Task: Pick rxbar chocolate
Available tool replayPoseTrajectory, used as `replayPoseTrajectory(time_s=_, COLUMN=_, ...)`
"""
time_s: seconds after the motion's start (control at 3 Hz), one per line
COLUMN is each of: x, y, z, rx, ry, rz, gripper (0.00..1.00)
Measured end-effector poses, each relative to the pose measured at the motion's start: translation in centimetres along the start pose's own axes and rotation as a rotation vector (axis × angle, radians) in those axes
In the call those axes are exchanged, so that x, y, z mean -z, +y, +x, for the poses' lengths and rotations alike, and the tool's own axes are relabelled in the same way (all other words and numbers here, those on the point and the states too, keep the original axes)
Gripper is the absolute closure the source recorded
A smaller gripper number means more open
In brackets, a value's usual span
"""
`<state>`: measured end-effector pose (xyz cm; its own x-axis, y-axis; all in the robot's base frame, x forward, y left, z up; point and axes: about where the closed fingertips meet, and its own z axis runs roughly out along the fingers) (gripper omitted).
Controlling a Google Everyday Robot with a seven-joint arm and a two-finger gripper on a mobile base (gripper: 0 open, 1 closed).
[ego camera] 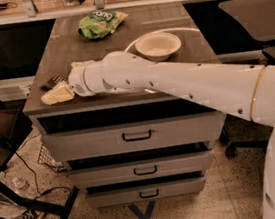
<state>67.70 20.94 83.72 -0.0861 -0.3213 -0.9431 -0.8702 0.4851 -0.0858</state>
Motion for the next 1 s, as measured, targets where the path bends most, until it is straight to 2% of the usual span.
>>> replayPoseTrajectory(time_s=1.0, x=-0.35, y=0.48, z=-0.09, rx=0.001, ry=0.000, rz=-0.009, gripper=0.88)
